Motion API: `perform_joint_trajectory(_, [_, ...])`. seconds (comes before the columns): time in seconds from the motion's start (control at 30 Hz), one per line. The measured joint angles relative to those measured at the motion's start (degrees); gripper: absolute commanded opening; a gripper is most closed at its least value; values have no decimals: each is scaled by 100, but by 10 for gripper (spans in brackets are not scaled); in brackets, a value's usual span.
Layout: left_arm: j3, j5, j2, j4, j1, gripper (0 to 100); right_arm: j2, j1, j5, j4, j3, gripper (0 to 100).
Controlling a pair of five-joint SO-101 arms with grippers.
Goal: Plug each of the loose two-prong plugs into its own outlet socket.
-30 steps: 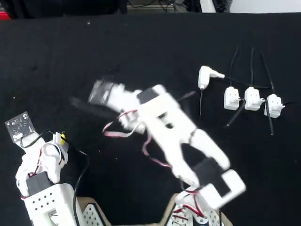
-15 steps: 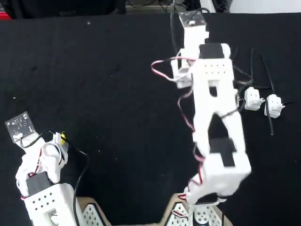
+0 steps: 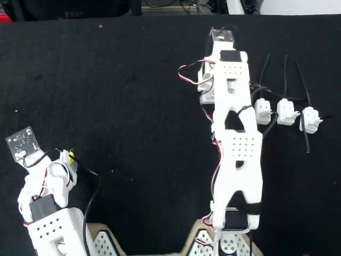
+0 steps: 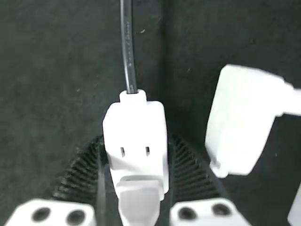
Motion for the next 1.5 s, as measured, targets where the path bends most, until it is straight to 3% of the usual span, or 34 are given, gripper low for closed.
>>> perform_joint_trajectory(0.13, [0, 0, 0, 0, 0, 245, 782, 70, -18, 369, -1108, 223])
perform_joint_trajectory(0.2, [0, 0, 0, 0, 0, 245, 1064, 53, -18, 659, -1653, 247])
perform_joint_trajectory(0.4, [0, 0, 0, 0, 0, 245, 1512, 53, -18, 1609, -3367, 247])
perform_joint_trajectory(0.57, [0, 0, 0, 0, 0, 245, 1495, 70, -18, 1679, -4114, 243])
perform_joint_trajectory(0.67, [0, 0, 0, 0, 0, 245, 1327, 53, -18, 1679, -4114, 150])
perform_joint_trajectory(0.77, [0, 0, 0, 0, 0, 245, 756, 35, -18, 1688, -4000, 4])
perform_joint_trajectory(1.0, [0, 0, 0, 0, 70, 231, -1248, -53, -18, 1697, -3270, 45])
perform_joint_trajectory(1.2, [0, 0, 0, 0, 334, 23, -3218, -53, -18, 1697, -2743, 45])
perform_joint_trajectory(1.5, [0, -105, 0, 0, 334, 33, -6541, -62, -18, 1697, -114, 50])
